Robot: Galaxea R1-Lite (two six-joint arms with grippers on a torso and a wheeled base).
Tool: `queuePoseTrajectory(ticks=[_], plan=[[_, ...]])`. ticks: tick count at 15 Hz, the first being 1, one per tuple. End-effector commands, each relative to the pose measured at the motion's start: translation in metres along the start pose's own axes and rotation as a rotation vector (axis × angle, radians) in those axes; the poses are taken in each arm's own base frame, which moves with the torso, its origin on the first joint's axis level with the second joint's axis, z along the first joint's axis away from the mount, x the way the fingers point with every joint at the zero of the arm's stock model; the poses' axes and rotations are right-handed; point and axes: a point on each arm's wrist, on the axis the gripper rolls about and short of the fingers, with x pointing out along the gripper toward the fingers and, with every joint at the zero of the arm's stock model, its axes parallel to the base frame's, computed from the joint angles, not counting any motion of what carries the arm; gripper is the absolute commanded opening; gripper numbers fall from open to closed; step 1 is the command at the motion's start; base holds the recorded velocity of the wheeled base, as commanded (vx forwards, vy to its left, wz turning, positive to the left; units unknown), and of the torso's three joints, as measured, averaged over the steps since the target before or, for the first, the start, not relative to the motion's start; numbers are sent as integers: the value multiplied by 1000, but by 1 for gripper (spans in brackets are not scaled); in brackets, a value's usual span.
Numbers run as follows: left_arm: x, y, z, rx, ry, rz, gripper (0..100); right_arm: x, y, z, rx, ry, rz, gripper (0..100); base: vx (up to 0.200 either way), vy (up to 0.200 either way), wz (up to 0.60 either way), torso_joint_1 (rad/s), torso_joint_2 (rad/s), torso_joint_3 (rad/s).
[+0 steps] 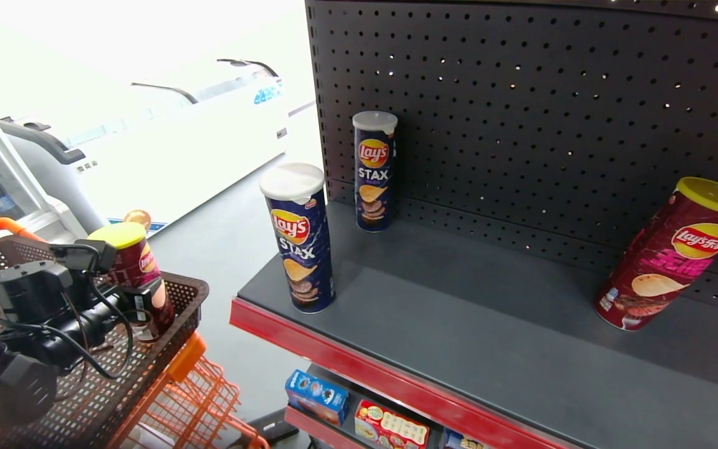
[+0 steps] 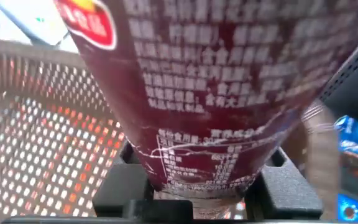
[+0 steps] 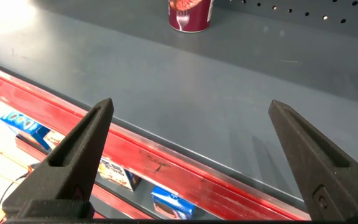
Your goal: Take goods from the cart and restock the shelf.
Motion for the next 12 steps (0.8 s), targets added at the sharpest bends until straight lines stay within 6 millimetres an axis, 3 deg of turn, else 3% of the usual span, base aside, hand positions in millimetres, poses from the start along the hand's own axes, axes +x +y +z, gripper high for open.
queuePoseTrajectory(ticks=[1,7,12], plan=[[-11,-1,24,11,-79,-1,0,0,0,0,0,2,0,100,0,0,0,0,0,0],[-61,-5,71,33,-171,-106,0,0,0,0,0,2,0,100,0,0,0,0,0,0],[-103,-35,99,54,-228,-242,0,0,0,0,0,2,0,100,0,0,0,0,0,0]])
